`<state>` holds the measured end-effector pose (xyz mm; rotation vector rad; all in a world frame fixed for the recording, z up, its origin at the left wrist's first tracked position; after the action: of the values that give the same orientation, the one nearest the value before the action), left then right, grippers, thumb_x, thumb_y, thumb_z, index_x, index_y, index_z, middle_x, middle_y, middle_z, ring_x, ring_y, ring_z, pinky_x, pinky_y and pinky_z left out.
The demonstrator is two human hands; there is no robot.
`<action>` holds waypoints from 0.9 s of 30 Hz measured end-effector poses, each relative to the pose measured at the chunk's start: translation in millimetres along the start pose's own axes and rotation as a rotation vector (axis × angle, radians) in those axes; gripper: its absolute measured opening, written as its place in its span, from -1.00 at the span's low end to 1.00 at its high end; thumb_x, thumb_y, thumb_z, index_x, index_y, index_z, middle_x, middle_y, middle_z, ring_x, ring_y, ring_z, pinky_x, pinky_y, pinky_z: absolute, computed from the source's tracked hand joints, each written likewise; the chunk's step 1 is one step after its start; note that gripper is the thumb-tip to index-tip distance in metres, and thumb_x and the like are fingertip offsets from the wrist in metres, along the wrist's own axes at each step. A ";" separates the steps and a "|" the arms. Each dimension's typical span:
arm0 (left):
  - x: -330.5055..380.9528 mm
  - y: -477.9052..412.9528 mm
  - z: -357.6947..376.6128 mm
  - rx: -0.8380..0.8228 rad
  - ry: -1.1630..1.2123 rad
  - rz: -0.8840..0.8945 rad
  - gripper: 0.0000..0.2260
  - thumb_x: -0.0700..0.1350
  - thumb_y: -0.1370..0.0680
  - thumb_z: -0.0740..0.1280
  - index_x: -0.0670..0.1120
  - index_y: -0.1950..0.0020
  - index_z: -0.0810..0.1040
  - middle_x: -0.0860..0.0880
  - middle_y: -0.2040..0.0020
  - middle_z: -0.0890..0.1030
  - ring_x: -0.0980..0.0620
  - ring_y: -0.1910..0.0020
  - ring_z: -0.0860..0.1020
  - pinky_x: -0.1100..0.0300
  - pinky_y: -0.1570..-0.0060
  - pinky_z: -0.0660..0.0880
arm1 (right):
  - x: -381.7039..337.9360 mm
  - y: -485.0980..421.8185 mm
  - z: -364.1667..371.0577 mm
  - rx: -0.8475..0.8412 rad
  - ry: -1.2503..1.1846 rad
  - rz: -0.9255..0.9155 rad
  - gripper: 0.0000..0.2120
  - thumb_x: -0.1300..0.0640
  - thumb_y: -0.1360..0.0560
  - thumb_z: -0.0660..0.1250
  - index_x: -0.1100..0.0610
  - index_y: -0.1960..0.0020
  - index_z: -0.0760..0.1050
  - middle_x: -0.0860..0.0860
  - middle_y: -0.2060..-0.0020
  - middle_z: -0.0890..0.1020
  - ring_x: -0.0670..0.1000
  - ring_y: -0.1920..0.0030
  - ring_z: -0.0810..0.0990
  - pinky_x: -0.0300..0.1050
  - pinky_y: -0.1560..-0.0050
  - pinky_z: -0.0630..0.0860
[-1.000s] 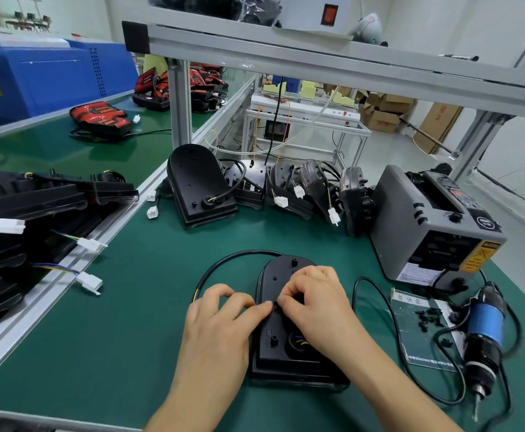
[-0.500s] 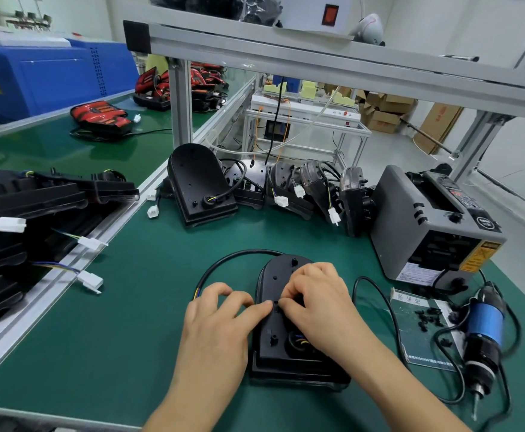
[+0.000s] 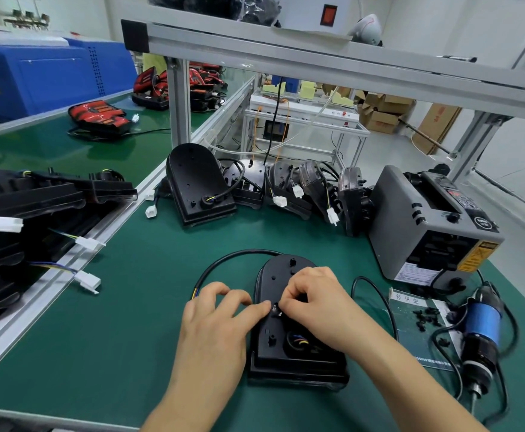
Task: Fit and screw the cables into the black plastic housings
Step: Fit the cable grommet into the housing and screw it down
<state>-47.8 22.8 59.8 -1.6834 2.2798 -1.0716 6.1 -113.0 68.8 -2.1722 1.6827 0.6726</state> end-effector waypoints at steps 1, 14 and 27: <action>0.0 0.2 0.0 0.000 0.000 0.000 -0.55 -0.29 -0.26 0.29 0.12 -0.02 0.66 0.12 0.11 0.59 -0.02 0.02 0.38 0.08 0.18 0.38 | -1.7 -0.4 0.5 0.009 0.019 -0.010 -0.84 0.09 -0.48 0.29 0.02 0.27 0.54 -0.16 0.12 0.52 -0.14 -0.16 0.28 -0.16 -0.21 0.30; 0.7 -0.2 -1.6 0.014 0.012 0.009 -0.56 -0.30 -0.26 0.29 0.12 -0.01 0.66 0.12 0.11 0.59 -0.02 0.02 0.37 0.08 0.18 0.38 | -7.1 -5.9 2.5 0.084 0.124 -0.059 -0.85 0.09 -0.49 0.27 0.04 0.23 0.55 -0.16 0.16 0.48 -0.10 -0.10 0.27 -0.21 -0.12 0.30; 11.4 -0.4 -5.0 0.005 -0.070 0.129 -0.53 -0.33 -0.21 0.27 0.10 0.03 0.68 0.03 0.07 0.62 -0.08 -0.01 0.40 -0.02 0.14 0.48 | -3.5 -7.9 2.1 0.065 0.110 -0.022 -0.77 0.07 -0.49 0.29 -0.10 0.33 0.41 -0.13 0.09 0.49 -0.07 -0.14 0.29 -0.21 -0.09 0.29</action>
<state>-54.2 15.1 67.2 -1.5232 2.3042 -0.9748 12.7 -107.0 68.6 -2.2156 1.7065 0.4941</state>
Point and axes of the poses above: each hand's wrist, its own y-axis away from the middle knuckle, its own z-axis out of the palm, x = y × z, the point moved 8 cm from there along -y, towards the middle knuckle
